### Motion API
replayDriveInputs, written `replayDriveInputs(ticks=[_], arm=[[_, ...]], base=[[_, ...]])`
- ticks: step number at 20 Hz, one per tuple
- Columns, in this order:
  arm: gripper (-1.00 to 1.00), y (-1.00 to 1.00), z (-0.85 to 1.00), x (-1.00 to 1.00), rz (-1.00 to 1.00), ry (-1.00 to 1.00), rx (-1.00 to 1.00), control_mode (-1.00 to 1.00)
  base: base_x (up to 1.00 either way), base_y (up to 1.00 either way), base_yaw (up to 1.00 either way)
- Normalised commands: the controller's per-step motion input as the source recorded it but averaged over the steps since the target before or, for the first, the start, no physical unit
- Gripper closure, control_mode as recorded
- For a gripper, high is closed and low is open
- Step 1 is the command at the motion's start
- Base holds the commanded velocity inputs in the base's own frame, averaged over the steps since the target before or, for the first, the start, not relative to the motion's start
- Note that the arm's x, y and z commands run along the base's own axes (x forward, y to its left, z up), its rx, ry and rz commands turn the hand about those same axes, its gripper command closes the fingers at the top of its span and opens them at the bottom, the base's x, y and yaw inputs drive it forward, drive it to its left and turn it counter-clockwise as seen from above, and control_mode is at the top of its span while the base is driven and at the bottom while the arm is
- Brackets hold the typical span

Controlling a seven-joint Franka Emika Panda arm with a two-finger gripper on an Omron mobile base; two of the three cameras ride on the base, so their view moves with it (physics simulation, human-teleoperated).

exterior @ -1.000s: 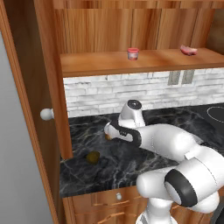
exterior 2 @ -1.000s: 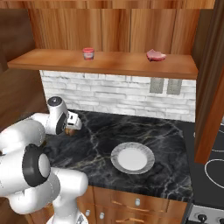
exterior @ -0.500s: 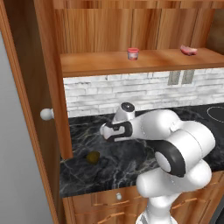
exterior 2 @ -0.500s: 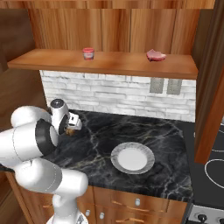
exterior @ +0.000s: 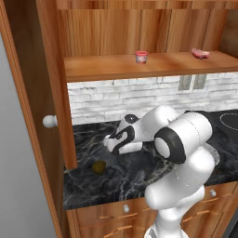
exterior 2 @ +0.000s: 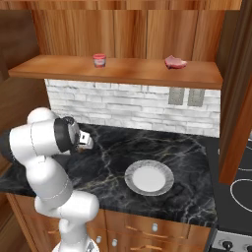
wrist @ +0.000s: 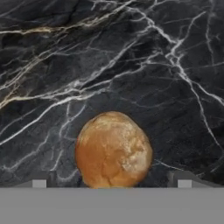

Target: Pick the avocado and bread from the counter and place them on the plate. Then pick the jam from the cabinet and place it next to the plate. Lastly close the cabinet door.

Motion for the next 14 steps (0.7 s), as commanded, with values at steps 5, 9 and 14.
replayDriveInputs(ticks=[5, 9, 14], arm=[[-1.0, 0.05, -0.26, 0.26, 0.0, 0.0, 0.0, -1.0], [-1.0, 0.01, -0.18, 0.27, 0.0, 0.0, 0.0, -1.0], [-1.0, 0.08, -0.19, 0.34, 0.0, 0.0, 0.0, -1.0]], base=[[0.0, 0.0, 0.0], [0.0, 0.0, 0.0], [0.0, 0.0, 0.0]])
